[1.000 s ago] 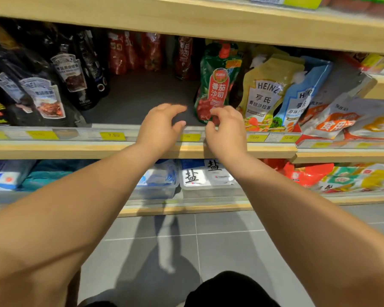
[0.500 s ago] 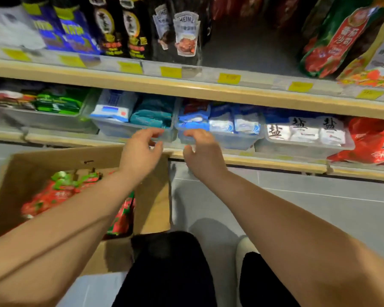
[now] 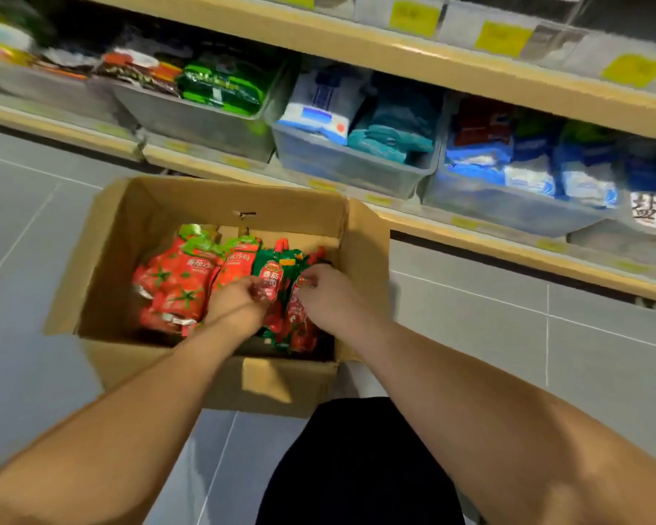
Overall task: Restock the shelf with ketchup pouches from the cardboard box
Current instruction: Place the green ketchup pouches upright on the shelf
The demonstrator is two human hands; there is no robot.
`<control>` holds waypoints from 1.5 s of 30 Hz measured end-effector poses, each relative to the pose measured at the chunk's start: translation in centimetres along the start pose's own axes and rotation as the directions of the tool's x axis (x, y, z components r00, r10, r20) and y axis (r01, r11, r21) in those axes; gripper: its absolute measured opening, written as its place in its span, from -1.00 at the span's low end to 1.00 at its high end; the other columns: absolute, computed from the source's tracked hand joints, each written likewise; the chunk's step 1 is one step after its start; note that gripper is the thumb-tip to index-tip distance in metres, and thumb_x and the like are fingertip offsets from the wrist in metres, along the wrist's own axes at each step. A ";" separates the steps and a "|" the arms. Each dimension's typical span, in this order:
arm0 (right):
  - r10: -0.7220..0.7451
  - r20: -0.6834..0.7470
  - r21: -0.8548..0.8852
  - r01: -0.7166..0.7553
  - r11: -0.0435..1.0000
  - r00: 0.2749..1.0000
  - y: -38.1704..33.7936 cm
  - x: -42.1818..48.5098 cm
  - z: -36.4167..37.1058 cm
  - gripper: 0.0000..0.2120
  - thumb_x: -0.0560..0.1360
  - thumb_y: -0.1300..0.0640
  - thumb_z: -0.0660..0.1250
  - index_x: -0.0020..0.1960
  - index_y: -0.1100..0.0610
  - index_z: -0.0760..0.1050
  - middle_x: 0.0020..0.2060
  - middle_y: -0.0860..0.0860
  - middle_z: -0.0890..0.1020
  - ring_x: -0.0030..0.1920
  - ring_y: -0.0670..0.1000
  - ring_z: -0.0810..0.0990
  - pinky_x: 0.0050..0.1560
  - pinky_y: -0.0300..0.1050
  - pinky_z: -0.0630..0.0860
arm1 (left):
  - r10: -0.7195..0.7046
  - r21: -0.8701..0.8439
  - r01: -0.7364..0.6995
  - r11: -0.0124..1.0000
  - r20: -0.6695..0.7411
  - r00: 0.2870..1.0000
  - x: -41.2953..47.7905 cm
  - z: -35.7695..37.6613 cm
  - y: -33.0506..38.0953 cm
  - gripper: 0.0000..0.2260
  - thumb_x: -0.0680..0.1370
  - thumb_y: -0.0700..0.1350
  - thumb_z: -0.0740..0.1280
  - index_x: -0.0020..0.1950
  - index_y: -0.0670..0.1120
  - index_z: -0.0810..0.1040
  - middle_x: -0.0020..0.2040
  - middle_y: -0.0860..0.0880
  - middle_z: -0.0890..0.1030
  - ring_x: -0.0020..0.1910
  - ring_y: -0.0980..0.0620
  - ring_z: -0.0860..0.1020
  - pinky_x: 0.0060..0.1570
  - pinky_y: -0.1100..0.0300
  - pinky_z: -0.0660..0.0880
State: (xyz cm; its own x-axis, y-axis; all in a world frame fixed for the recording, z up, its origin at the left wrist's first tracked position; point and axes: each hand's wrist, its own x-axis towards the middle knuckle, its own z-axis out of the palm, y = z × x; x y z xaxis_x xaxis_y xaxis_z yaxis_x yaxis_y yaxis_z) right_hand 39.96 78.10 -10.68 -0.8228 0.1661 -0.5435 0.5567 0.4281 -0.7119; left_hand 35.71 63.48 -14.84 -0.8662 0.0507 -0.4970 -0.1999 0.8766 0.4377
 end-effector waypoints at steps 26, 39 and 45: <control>0.432 0.190 0.112 -0.456 0.883 0.882 0.1 9.6 9.7 -0.62 0.53 0.06 0.29 0.27 0.23 0.41 0.17 0.16 0.51 0.22 0.21 0.47 -0.06 0.01 0.38 | -0.211 -0.380 0.275 0.883 0.203 0.956 5.1 2.5 -5.5 -0.25 0.18 -0.06 0.63 0.31 -0.18 0.44 0.08 -0.12 0.58 -0.03 -0.04 0.55 -0.03 0.16 0.50; 0.433 0.173 0.355 -0.466 0.810 0.885 0.3 7.0 7.1 -0.55 0.43 0.15 0.43 0.26 0.23 0.41 0.20 0.14 0.55 0.21 0.17 0.50 0.18 0.08 0.47 | -0.066 -0.416 0.163 0.894 0.238 0.969 2.9 0.1 -4.1 -0.35 0.28 -0.21 0.57 0.31 -0.04 0.41 0.13 -0.02 0.55 0.04 0.01 0.54 0.02 0.19 0.45; 0.304 0.139 0.511 -0.331 0.793 0.942 -1.2 3.6 1.7 -0.79 0.44 0.28 0.39 0.06 0.21 0.51 0.07 0.15 0.63 -0.14 0.05 0.58 -0.19 0.01 0.54 | 0.055 -0.620 0.146 0.771 0.292 0.955 0.0 -2.2 0.4 -0.44 0.34 -0.43 0.44 0.25 -0.05 0.42 -0.05 -0.13 0.63 -0.22 0.02 0.63 -0.43 0.26 0.53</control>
State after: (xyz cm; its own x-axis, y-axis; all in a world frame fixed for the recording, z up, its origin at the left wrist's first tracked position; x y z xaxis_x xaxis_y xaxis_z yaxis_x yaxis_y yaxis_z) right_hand 36.53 76.66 -12.52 -0.5903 0.1627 -0.7906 0.7726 -0.1696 -0.6118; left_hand 34.64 62.83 -13.02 -0.7040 0.2361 -0.6698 -0.5642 0.3869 0.7294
